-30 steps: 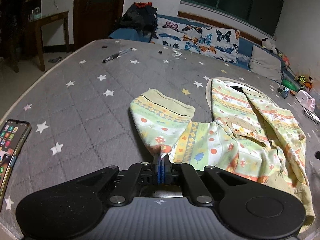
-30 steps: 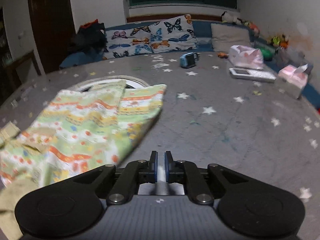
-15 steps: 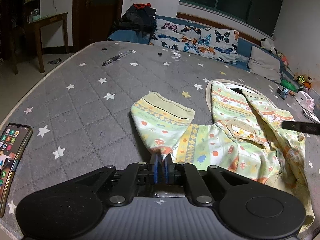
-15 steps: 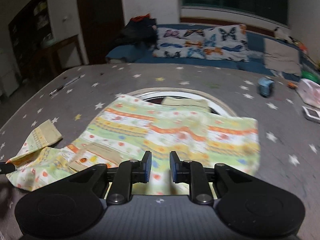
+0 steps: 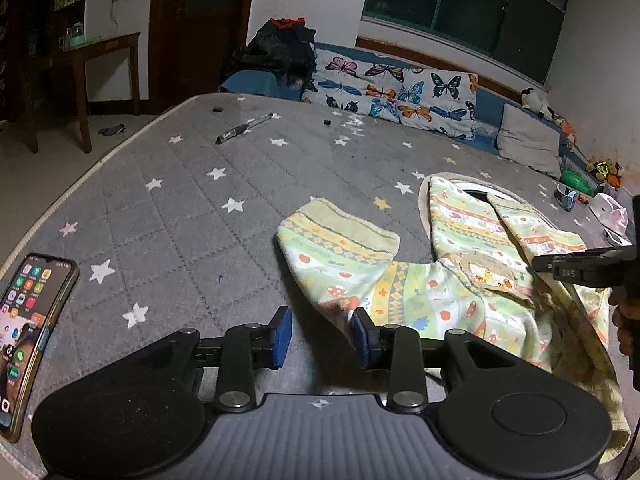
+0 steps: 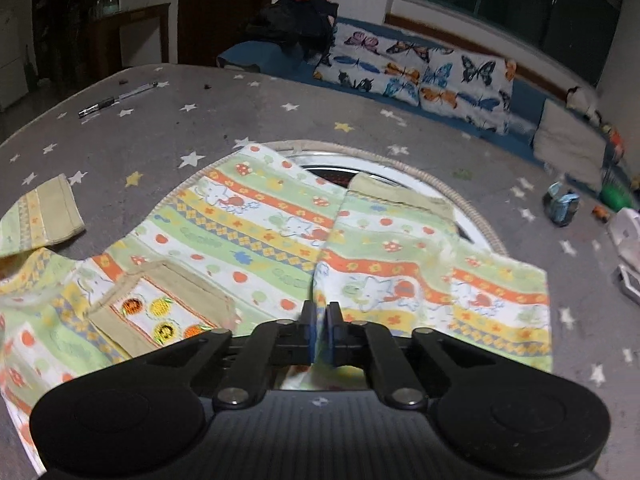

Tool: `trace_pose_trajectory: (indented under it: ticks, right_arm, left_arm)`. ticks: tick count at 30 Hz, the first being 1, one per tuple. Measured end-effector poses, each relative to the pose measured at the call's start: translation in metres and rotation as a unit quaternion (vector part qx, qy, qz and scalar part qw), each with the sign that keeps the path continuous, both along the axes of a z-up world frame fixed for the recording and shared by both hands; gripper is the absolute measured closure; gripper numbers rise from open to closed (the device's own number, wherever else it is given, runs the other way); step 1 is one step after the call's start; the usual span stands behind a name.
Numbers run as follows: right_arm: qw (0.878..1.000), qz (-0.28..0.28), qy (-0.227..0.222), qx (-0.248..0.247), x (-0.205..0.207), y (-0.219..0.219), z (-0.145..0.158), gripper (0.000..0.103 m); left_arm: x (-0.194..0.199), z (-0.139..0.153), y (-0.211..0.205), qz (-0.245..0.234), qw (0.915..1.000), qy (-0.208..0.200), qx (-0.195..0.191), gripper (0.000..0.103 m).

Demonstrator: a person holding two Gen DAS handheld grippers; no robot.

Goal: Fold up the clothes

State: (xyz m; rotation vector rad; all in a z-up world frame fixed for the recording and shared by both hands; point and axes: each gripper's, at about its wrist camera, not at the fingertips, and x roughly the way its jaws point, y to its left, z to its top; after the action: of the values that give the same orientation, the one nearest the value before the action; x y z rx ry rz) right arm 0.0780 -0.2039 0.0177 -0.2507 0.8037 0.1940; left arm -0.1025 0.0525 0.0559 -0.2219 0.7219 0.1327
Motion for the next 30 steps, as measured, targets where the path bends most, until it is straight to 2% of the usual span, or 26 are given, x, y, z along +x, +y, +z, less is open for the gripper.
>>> trace_pose_trajectory:
  ticks: [7,15,18,22,23,26,30]
  right_arm:
    - [0.998,-0.039,-0.056,0.008,-0.035,-0.046,0.028,0.102]
    - [0.986,-0.135,-0.097,0.014,-0.101,-0.133,0.044,0.102]
    - [0.978,-0.187,-0.091,0.030,-0.131,-0.165,0.037,0.102]
    - [0.962,-0.258,-0.055,0.075,-0.161,-0.204,0.012,0.098]
    - [0.959,-0.266,-0.053,0.080,-0.165,-0.208,0.009,0.097]
    - [0.958,-0.268,-0.068,0.076,-0.170,-0.209,0.011,0.085]
    - [0.961,-0.252,-0.087,0.078,-0.168,-0.205,0.018,0.082]
  left_arm:
    - [0.002,0.017,-0.011,-0.022,0.9993,-0.027,0.009,0.067]
    - [0.016,0.020,-0.036,-0.063,0.9974,-0.029,0.017,0.067]
    - [0.023,0.018,-0.049,-0.080,0.9963,-0.025,0.019,0.067]
    - [0.034,0.014,-0.065,-0.101,0.9944,-0.016,0.026,0.067]
    - [0.037,0.013,-0.070,-0.106,0.9938,-0.015,0.029,0.067]
    - [0.044,0.012,-0.082,-0.122,0.9918,-0.011,0.038,0.067]
    - [0.055,0.011,-0.096,-0.138,0.9896,-0.008,0.040,0.067]
